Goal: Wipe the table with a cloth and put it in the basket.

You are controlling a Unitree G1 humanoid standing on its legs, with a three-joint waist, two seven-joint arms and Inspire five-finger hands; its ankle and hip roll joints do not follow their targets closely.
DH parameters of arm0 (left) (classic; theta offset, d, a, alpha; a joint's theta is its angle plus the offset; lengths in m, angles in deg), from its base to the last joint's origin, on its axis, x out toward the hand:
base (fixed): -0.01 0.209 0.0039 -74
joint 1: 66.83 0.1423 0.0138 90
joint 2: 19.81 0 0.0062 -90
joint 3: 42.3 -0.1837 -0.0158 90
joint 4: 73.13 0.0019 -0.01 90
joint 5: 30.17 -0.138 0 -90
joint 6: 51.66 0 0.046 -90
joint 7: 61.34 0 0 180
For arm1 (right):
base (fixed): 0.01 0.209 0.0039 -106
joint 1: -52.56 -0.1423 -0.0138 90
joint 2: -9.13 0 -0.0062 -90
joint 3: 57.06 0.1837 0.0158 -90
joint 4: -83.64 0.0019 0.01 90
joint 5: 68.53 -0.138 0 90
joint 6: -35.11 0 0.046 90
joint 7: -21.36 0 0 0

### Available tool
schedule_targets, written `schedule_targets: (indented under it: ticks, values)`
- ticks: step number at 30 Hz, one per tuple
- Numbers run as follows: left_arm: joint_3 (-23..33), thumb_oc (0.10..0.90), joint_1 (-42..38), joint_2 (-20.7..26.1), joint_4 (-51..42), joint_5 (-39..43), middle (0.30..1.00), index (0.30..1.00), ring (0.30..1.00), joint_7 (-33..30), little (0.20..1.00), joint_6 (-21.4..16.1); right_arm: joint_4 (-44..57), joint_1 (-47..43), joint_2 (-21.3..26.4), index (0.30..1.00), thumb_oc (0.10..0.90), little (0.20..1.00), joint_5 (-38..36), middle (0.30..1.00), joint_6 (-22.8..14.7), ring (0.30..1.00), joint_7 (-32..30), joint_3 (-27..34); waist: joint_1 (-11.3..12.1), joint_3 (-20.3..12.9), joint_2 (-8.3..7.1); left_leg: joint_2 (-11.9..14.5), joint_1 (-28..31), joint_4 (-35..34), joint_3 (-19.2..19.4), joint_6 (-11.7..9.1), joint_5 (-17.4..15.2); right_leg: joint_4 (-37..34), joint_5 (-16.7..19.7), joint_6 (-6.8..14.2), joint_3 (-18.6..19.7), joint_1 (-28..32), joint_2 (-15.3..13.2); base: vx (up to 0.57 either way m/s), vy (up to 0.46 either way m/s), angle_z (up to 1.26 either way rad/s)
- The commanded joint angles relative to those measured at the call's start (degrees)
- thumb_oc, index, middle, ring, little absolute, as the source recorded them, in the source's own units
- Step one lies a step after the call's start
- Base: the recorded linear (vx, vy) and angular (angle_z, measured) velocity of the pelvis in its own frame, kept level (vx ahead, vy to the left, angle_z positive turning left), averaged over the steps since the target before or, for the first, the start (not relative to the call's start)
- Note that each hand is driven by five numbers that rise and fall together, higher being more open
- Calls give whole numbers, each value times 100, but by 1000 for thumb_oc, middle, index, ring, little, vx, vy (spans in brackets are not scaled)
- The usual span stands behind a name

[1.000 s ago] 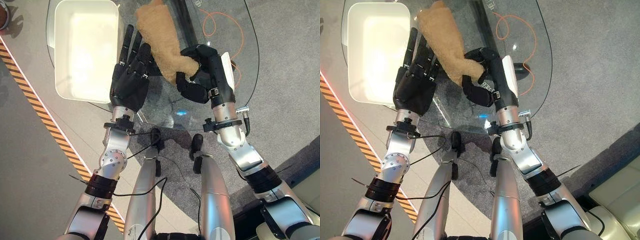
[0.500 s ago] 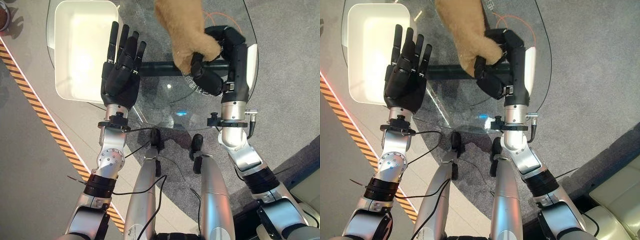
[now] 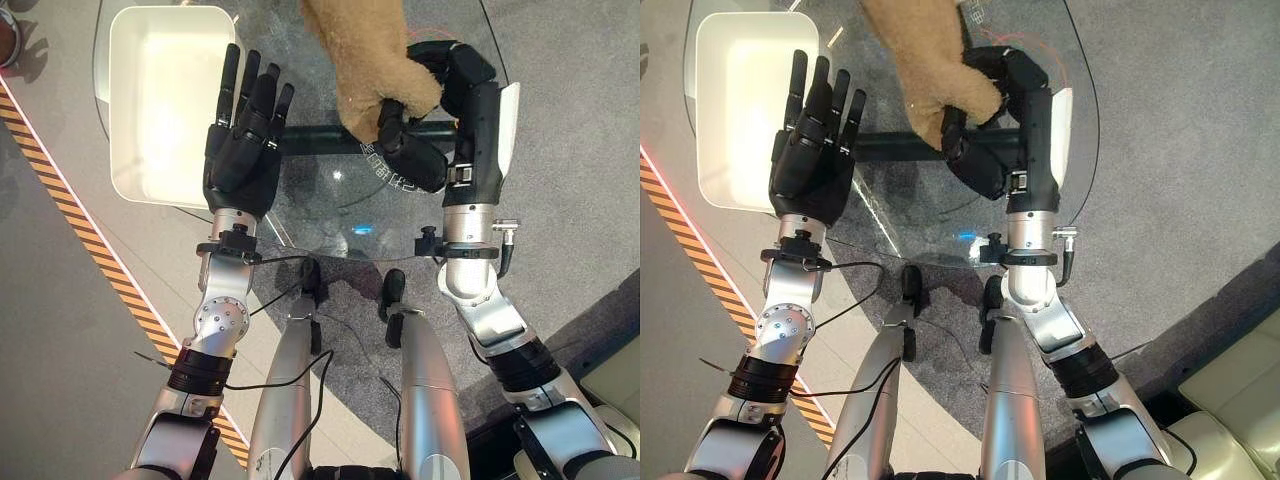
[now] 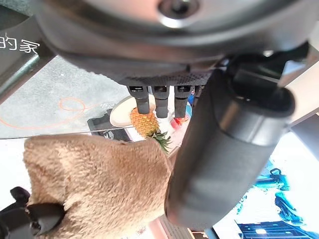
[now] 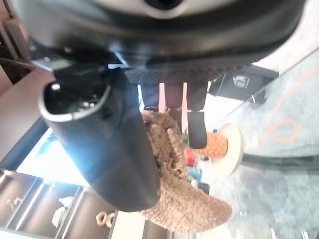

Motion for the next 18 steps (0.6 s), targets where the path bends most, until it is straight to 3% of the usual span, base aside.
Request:
schedule_targets:
  ticks: [1, 18]
  values:
    - [167, 800, -521, -15, -895, 29, 900, 900, 900, 272, 900, -172, 1442, -799, -201, 300, 100, 200, 132, 300, -706, 300, 132, 79, -4, -170, -83, -365, 310, 194, 417, 283, -633, -611, 135, 123, -110, 348, 349, 0, 0, 0]
    - [-1, 800, -678, -21, -953, -24, 900, 900, 900, 987, 900, 114, 1212, -867, -88, 300, 100, 200, -85, 300, -329, 300, 746, -241, -14, -170, -98, -370, 290, 188, 423, 275, -638, -629, 135, 117, -110, 322, 355, 0, 0, 0]
